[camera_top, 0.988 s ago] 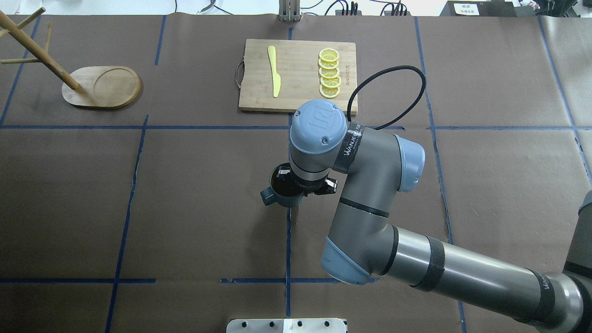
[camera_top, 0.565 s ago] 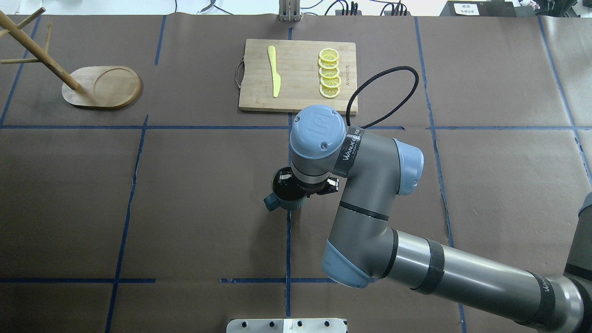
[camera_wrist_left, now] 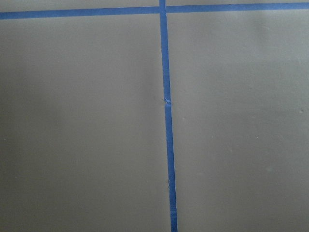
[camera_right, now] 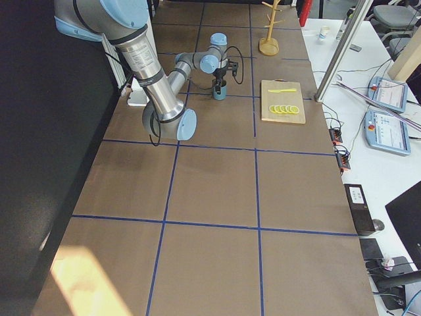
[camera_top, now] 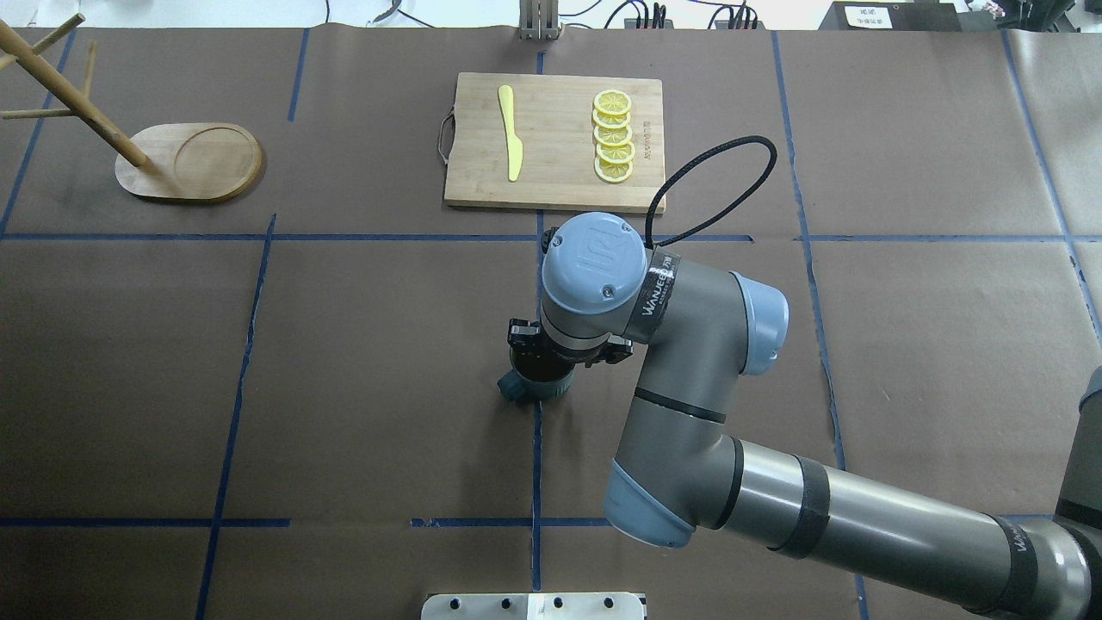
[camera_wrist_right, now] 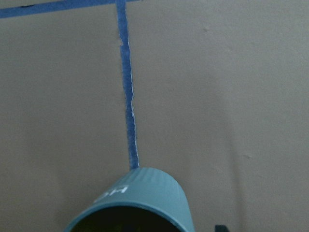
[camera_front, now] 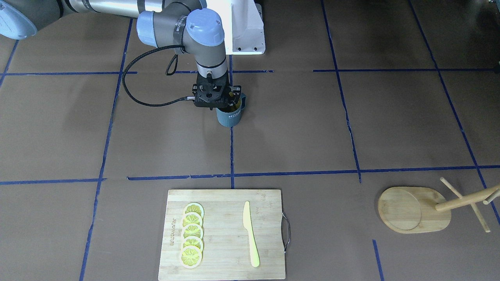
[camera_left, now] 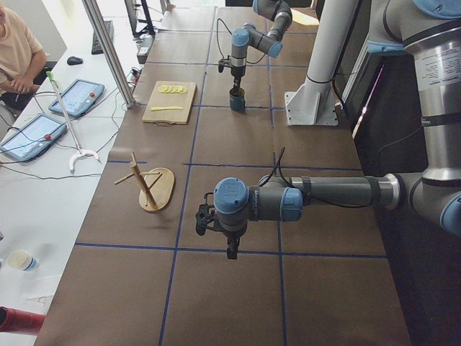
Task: Hang cup on storage rack
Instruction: 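Lower the mug upright onto the table center and open the right gripper, then raise the right gripper off the mug and withdraw the right arm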
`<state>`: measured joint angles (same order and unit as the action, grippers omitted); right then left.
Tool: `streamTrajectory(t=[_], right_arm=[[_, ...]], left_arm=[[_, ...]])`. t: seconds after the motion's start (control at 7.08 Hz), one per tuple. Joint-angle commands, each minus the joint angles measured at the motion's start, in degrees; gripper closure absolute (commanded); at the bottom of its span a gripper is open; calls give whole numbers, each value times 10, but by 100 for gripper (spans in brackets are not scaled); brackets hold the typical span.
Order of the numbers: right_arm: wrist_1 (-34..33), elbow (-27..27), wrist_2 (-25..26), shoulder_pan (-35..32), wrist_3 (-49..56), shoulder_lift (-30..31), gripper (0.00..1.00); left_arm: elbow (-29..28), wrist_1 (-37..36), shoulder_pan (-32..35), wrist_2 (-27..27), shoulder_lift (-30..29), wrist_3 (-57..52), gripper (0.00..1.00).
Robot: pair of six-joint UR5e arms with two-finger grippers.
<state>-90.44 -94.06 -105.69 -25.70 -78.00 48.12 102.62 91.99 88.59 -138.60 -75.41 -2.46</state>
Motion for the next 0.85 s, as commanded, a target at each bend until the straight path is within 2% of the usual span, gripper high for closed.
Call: streamTrajectory(t=[0.0, 0.28, 0.42, 0.71], right_arm=[[-4, -41, -5, -10, 1, 7, 0], [-88, -117, -15, -31, 7, 14, 0], [-107, -131, -24, -52, 31, 14, 0], [-105, -139, -106, -142, 147, 67, 0]], left_arm=[[0, 1, 0, 0, 0, 0, 0], [0, 3, 0, 0, 0, 0, 0], [0, 3, 0, 1, 0, 0, 0], [1, 5, 0, 2, 0, -1, 0]])
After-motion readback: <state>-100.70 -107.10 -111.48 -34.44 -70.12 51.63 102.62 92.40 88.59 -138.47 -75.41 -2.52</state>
